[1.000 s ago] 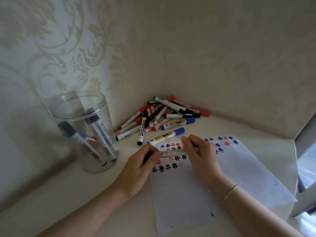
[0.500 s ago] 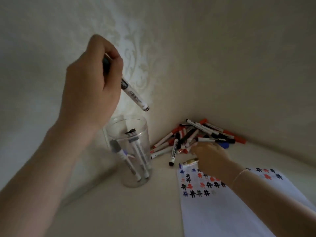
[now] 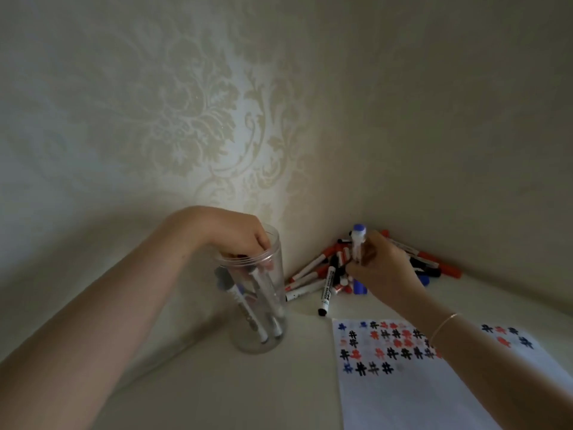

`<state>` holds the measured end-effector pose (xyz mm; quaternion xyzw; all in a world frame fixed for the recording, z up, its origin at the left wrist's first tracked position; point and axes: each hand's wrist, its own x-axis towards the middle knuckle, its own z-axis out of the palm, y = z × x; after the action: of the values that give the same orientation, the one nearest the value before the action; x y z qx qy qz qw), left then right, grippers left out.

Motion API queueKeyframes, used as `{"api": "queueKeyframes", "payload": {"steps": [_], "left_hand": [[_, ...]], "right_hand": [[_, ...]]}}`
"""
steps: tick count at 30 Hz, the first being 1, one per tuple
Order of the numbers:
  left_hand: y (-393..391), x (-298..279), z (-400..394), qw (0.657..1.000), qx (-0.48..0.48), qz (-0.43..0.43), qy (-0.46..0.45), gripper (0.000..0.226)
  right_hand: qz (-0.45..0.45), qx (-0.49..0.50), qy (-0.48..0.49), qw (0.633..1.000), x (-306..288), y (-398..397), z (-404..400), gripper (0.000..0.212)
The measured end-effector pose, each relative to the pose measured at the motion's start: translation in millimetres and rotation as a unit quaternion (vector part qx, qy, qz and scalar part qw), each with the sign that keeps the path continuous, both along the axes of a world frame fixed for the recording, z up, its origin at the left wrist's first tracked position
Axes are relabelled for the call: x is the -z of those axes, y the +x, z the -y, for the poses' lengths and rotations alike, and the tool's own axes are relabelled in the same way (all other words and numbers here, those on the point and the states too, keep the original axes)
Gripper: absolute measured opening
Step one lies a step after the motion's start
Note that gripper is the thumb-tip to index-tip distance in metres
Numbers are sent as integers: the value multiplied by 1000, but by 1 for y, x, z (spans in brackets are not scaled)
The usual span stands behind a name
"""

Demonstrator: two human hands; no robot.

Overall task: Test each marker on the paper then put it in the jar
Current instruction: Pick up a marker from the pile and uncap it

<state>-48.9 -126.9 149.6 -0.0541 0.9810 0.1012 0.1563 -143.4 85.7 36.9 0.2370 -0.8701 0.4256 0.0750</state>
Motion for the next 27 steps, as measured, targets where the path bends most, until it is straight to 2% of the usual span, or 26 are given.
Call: {"api": "queueKeyframes", "payload": {"steps": [2, 3, 4, 6, 7, 8, 10, 12, 14, 16, 17, 19, 22, 24, 27], "left_hand": [[0, -3, 3, 1000, -6, -16, 12, 17], [2, -5, 4, 998, -8, -64, 18, 17], [4, -8, 2, 990, -14, -142, 22, 17], [15, -9, -18, 944, 1, -329, 31, 17], [19, -6, -34, 925, 32, -377, 42, 18], [23, 0, -51, 923, 73, -374, 53, 22], [21, 23, -82, 953, 124, -270, 64, 38], [11, 51, -101, 963, 142, -206, 102, 40], [1, 70, -108, 940, 151, -228, 204, 32], [-2, 80, -111, 920, 158, -232, 275, 36], [-4, 84, -112, 915, 163, -231, 287, 39], [-5, 89, -113, 913, 170, -225, 297, 40], [-5, 89, -118, 897, 164, -208, 354, 19], [-3, 87, -122, 879, 165, -185, 407, 13], [-1, 88, -126, 856, 168, -154, 463, 18]], "right_hand": [[79, -8, -122, 989, -9, 4, -3, 16], [116, -22, -186, 975, -12, 6, -6, 14], [145, -34, -238, 960, -14, 8, -11, 12], [168, -48, -306, 936, -18, 12, -19, 9], [172, -57, -333, 926, -19, 14, -22, 13], [178, -66, -361, 913, -20, 15, -24, 17], [196, -85, -409, 887, -22, 17, -28, 23], [191, -108, -425, 878, -23, 21, -30, 23], [171, -128, -414, 885, -23, 26, -34, 22], [169, -140, -396, 892, -21, 29, -38, 31], [179, -146, -387, 893, -21, 29, -41, 32], [213, -159, -370, 890, -21, 31, -47, 22], [249, -183, -372, 875, -21, 33, -53, 8], [267, -191, -384, 863, -19, 34, -56, 10], [279, -194, -397, 853, -15, 37, -61, 21]]}}
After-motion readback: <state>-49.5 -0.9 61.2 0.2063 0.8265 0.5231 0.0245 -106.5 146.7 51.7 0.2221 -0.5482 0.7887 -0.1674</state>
